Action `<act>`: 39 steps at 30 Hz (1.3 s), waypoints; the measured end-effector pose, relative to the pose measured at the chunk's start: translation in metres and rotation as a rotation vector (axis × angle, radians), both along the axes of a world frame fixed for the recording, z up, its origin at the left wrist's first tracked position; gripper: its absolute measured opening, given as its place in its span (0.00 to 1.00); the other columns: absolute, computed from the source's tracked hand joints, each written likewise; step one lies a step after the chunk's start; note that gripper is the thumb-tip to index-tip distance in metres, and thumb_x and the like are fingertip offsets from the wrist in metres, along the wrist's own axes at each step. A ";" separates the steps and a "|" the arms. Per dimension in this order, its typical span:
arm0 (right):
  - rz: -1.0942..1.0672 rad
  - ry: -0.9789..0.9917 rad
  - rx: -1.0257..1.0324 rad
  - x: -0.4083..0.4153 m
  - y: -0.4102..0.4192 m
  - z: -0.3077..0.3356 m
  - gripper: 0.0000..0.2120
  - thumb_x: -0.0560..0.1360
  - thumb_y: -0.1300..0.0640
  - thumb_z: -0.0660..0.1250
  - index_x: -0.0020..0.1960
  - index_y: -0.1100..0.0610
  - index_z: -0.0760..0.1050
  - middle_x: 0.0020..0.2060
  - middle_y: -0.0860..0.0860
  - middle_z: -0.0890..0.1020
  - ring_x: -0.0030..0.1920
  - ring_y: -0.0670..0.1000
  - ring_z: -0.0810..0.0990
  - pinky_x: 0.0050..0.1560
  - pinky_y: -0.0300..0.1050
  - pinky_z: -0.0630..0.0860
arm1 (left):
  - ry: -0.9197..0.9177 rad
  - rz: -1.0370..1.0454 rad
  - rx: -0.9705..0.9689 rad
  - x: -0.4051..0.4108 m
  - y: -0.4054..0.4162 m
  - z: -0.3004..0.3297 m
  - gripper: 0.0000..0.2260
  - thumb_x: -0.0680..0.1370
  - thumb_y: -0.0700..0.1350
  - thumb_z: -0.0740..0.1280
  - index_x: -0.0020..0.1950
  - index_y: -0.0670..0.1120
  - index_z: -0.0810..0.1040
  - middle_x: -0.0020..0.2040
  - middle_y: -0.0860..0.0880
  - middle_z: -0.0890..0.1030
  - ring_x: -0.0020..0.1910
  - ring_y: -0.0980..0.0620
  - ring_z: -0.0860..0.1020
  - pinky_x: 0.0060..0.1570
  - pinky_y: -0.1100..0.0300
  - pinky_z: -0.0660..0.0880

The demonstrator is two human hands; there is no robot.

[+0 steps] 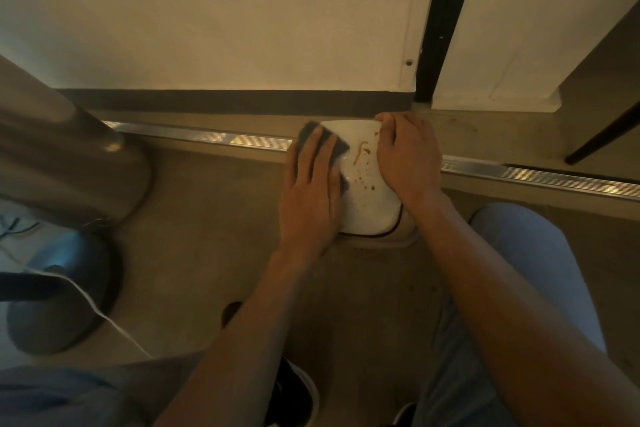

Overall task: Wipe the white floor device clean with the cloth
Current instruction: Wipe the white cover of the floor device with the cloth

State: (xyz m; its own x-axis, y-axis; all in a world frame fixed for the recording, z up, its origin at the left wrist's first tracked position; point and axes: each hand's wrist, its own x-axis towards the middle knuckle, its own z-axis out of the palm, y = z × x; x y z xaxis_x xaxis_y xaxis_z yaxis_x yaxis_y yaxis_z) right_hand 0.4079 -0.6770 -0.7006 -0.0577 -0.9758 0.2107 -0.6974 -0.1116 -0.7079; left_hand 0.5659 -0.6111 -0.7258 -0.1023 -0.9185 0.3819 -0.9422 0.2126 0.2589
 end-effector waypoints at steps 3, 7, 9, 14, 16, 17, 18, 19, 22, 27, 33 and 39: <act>0.007 0.001 -0.006 0.000 0.000 -0.001 0.14 0.84 0.56 0.54 0.59 0.57 0.78 0.53 0.54 0.80 0.55 0.53 0.75 0.54 0.42 0.68 | -0.092 -0.032 0.041 0.007 0.034 -0.036 0.20 0.85 0.43 0.56 0.75 0.35 0.65 0.79 0.37 0.60 0.79 0.37 0.55 0.76 0.39 0.54; 0.010 0.025 -0.013 0.000 0.000 0.000 0.14 0.84 0.56 0.54 0.59 0.56 0.78 0.53 0.54 0.80 0.53 0.50 0.73 0.53 0.40 0.66 | 0.078 -0.019 -0.033 0.003 0.006 -0.003 0.18 0.84 0.42 0.59 0.75 0.40 0.69 0.77 0.40 0.65 0.78 0.45 0.59 0.77 0.46 0.58; 0.003 0.038 -0.005 0.000 0.000 0.000 0.14 0.84 0.56 0.54 0.59 0.56 0.78 0.52 0.53 0.80 0.52 0.49 0.73 0.53 0.41 0.66 | 0.133 0.000 0.018 0.002 -0.028 0.021 0.16 0.84 0.44 0.57 0.71 0.42 0.73 0.73 0.43 0.70 0.74 0.47 0.65 0.75 0.51 0.61; -0.015 0.028 -0.020 0.002 0.000 0.003 0.14 0.84 0.56 0.54 0.56 0.57 0.78 0.50 0.54 0.80 0.49 0.47 0.72 0.51 0.40 0.65 | 0.134 0.033 0.246 0.000 -0.087 0.037 0.21 0.82 0.53 0.50 0.67 0.49 0.76 0.66 0.48 0.77 0.66 0.47 0.74 0.67 0.52 0.69; -0.018 0.019 -0.027 0.002 0.000 0.002 0.14 0.84 0.56 0.54 0.57 0.57 0.78 0.51 0.55 0.81 0.50 0.49 0.73 0.51 0.40 0.65 | 0.073 0.000 0.100 -0.004 -0.064 0.032 0.20 0.83 0.49 0.52 0.67 0.45 0.76 0.68 0.46 0.76 0.68 0.47 0.72 0.71 0.51 0.66; -0.016 0.017 -0.025 0.002 -0.001 0.001 0.14 0.84 0.56 0.54 0.58 0.57 0.78 0.51 0.54 0.81 0.51 0.49 0.74 0.51 0.40 0.66 | 0.048 -0.019 0.025 -0.006 -0.043 0.027 0.18 0.84 0.46 0.53 0.68 0.42 0.75 0.70 0.44 0.75 0.71 0.46 0.69 0.73 0.49 0.64; -0.011 0.020 -0.023 0.002 -0.001 0.000 0.14 0.84 0.56 0.54 0.58 0.57 0.78 0.52 0.54 0.81 0.52 0.50 0.74 0.52 0.40 0.66 | 0.026 -0.025 -0.015 -0.005 -0.020 0.016 0.18 0.85 0.45 0.55 0.71 0.41 0.73 0.73 0.42 0.71 0.75 0.46 0.66 0.75 0.46 0.61; -0.008 0.026 -0.024 0.001 -0.002 -0.002 0.15 0.84 0.55 0.54 0.58 0.56 0.78 0.52 0.54 0.81 0.53 0.50 0.75 0.52 0.39 0.66 | 0.000 -0.024 -0.015 -0.004 0.001 0.003 0.19 0.85 0.45 0.55 0.74 0.40 0.69 0.76 0.41 0.67 0.77 0.44 0.62 0.76 0.44 0.58; -0.004 0.040 -0.031 0.000 -0.003 -0.005 0.15 0.84 0.54 0.54 0.58 0.56 0.78 0.52 0.54 0.81 0.54 0.52 0.76 0.53 0.40 0.67 | -0.061 -0.022 0.057 0.002 0.035 -0.025 0.22 0.86 0.48 0.53 0.78 0.39 0.62 0.80 0.40 0.59 0.80 0.39 0.54 0.76 0.40 0.56; 0.005 0.036 -0.037 0.000 -0.002 -0.004 0.15 0.84 0.55 0.54 0.57 0.57 0.78 0.51 0.54 0.81 0.52 0.52 0.76 0.53 0.40 0.67 | 0.019 -0.057 -0.029 0.004 -0.025 0.012 0.17 0.85 0.44 0.55 0.71 0.41 0.74 0.73 0.42 0.72 0.75 0.46 0.66 0.75 0.46 0.61; -0.006 0.040 -0.004 0.002 -0.001 0.003 0.15 0.84 0.57 0.53 0.54 0.59 0.78 0.49 0.55 0.80 0.50 0.51 0.75 0.51 0.39 0.64 | 0.048 -0.159 0.332 0.004 -0.104 0.043 0.18 0.83 0.50 0.53 0.65 0.49 0.78 0.64 0.49 0.79 0.64 0.47 0.75 0.67 0.53 0.67; -0.002 0.026 -0.031 0.001 0.000 -0.001 0.14 0.84 0.57 0.54 0.55 0.57 0.78 0.48 0.54 0.81 0.49 0.50 0.75 0.52 0.39 0.65 | 0.052 -0.238 -0.011 0.017 -0.030 0.021 0.15 0.84 0.42 0.58 0.71 0.43 0.74 0.72 0.46 0.73 0.73 0.48 0.67 0.76 0.50 0.60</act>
